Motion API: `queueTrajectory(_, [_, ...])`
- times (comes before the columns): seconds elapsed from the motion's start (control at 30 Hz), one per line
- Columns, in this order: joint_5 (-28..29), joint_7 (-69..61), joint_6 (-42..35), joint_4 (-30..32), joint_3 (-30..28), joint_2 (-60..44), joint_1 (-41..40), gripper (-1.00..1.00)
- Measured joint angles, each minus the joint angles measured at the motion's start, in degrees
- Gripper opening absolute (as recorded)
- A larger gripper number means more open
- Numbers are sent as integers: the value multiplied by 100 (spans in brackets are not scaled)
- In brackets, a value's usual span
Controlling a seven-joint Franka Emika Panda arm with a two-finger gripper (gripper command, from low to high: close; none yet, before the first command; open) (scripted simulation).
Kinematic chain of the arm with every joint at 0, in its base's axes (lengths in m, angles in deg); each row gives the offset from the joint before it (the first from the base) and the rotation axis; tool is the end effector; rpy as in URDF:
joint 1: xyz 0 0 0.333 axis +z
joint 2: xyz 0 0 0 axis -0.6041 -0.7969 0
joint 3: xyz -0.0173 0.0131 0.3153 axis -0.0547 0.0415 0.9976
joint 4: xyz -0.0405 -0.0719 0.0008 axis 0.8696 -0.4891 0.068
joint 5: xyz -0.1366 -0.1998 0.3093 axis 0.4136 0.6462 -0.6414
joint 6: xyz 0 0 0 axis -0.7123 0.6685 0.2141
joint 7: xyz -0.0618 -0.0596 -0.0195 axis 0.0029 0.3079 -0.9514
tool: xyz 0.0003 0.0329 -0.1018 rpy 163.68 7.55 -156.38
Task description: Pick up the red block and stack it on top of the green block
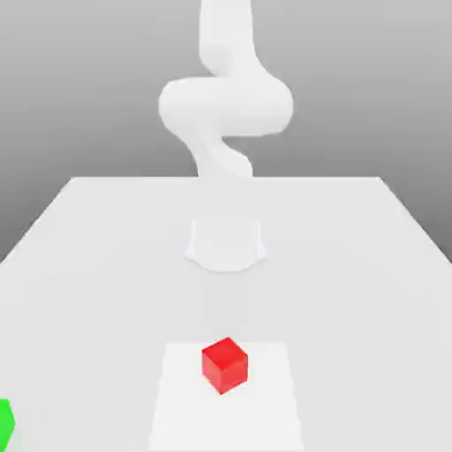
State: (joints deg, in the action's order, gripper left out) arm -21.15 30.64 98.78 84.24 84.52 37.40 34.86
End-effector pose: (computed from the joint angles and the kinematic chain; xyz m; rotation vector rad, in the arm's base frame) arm 0.3784 0.0049 0.6614 -2.4403 1.1710 -0.9357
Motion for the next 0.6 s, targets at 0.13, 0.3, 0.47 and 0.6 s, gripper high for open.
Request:
queueTrajectory(0.13, [64,1062,531,541,388,-863,-383,0])
queueTrajectory(0.3, [149,2359,1175,1197,777,-1918,-788,0])
queueTrajectory(0.47, [207,3698,1855,1880,1002,-3036,-1051,0])
queueTrajectory(0.6, [51,4583,2383,2411,1046,-3861,-1081,0])
